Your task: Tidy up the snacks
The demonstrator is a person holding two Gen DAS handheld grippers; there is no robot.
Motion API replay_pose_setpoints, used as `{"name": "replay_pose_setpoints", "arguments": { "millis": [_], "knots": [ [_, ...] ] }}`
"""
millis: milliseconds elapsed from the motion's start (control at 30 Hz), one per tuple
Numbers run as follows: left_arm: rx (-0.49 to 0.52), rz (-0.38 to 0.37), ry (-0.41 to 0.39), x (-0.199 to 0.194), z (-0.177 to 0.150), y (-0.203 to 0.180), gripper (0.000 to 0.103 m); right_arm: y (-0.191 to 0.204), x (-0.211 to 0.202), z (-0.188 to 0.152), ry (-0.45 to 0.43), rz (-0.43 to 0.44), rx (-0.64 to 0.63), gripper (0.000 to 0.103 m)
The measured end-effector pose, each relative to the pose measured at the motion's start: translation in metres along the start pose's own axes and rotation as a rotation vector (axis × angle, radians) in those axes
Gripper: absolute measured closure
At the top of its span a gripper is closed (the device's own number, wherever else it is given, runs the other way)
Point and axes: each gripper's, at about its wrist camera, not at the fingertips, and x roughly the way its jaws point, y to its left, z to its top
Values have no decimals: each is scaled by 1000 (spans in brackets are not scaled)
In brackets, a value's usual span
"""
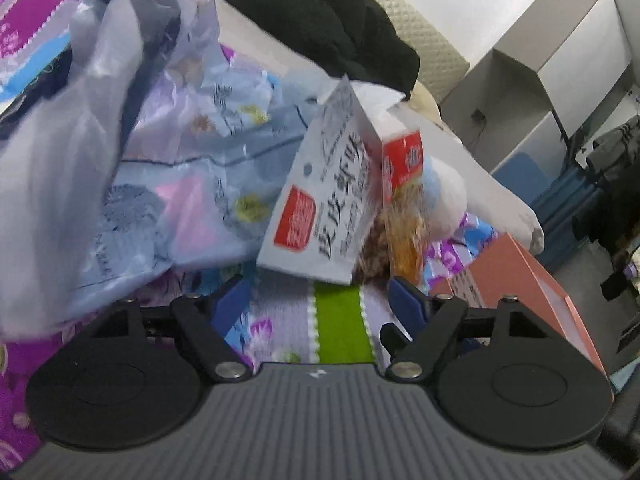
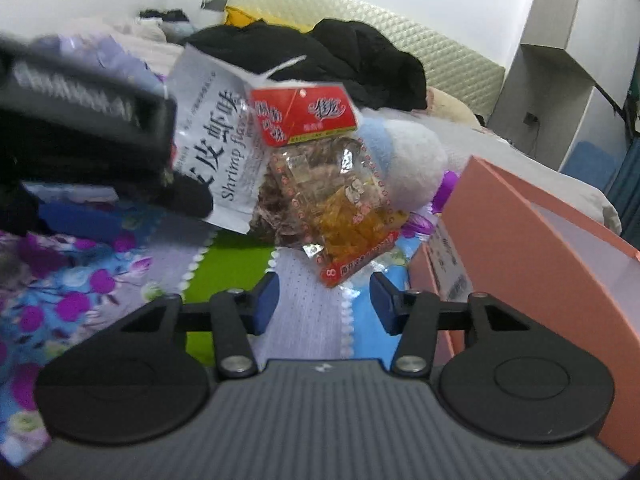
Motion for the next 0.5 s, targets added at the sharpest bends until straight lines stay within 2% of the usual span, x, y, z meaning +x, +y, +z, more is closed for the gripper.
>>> {"name": "replay_pose_setpoints", "arguments": {
  "millis": [100, 267, 333, 400, 433, 500],
  "knots": [
    [-15, 4, -27, 4, 5, 2, 29, 2, 15, 5, 6, -47, -13, 51],
    [-15, 3, -49, 9, 11, 1, 36, 5, 35, 10, 12, -55, -5, 54],
    [-11, 1, -38, 14, 13, 1, 47, 9, 41, 12, 10, -62, -28, 61],
    [-9, 1, -32, 19, 14, 0, 69, 13, 44, 15, 3, -73, -62, 70],
    [-9, -1, -31, 19, 14, -1, 74, 14, 45, 16, 2, -79, -73, 71],
    [-7, -12, -30, 17, 14, -1, 91, 15, 44, 18, 7, -81, -74, 81]
  ]
}}
